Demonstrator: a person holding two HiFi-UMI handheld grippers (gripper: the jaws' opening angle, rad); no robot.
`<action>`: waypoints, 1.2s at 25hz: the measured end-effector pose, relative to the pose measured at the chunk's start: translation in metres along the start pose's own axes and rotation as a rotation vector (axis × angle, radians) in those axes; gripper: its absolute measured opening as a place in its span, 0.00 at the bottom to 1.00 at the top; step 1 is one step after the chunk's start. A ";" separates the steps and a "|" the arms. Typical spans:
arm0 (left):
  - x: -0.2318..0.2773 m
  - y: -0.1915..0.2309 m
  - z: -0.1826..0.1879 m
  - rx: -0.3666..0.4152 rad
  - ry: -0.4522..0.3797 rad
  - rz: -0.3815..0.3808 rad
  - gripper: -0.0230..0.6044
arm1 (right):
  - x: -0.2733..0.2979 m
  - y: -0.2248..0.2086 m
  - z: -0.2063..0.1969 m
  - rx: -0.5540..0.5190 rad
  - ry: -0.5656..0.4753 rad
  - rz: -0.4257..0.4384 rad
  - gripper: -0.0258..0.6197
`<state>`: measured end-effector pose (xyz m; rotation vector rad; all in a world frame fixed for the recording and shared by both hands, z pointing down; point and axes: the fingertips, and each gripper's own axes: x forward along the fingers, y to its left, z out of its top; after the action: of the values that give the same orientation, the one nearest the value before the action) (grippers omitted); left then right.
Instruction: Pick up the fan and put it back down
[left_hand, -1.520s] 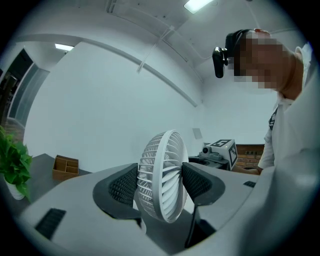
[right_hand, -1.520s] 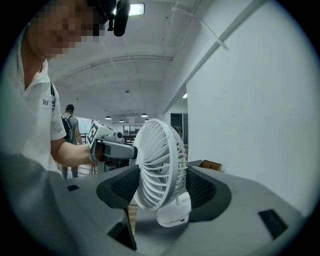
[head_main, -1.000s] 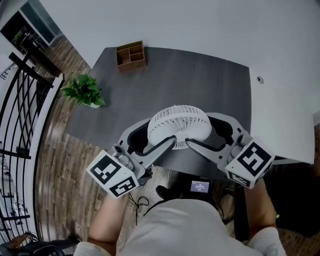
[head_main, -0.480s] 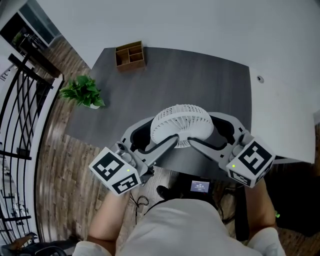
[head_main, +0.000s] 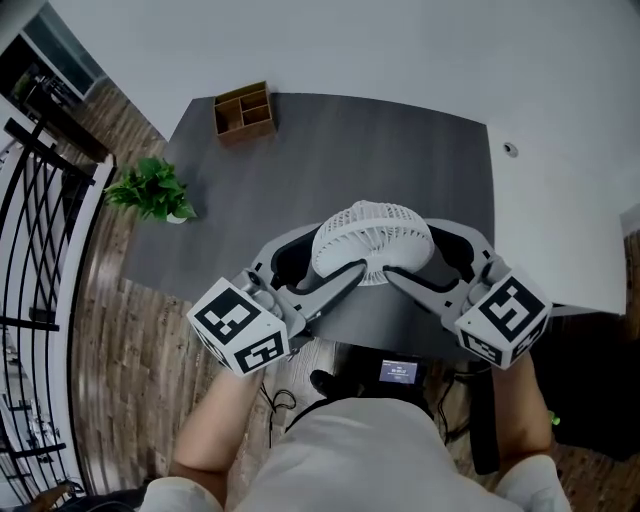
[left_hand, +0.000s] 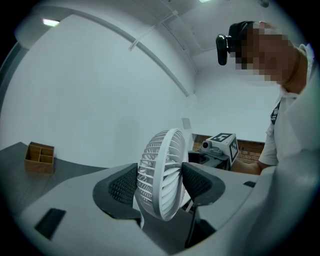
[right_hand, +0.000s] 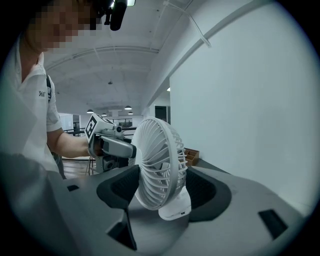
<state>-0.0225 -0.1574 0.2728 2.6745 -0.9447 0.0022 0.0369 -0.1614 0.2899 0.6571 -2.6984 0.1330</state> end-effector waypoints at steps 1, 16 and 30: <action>0.004 0.000 -0.001 -0.001 0.006 -0.008 0.51 | -0.001 -0.003 -0.002 0.002 0.004 -0.008 0.51; 0.050 0.008 -0.016 -0.001 0.052 -0.087 0.51 | -0.010 -0.042 -0.026 0.032 0.050 -0.082 0.51; 0.092 0.032 -0.070 -0.054 0.150 -0.083 0.51 | 0.007 -0.079 -0.084 0.051 0.156 -0.077 0.51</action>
<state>0.0364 -0.2178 0.3581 2.6197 -0.7761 0.1543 0.0943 -0.2203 0.3711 0.7330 -2.5247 0.2243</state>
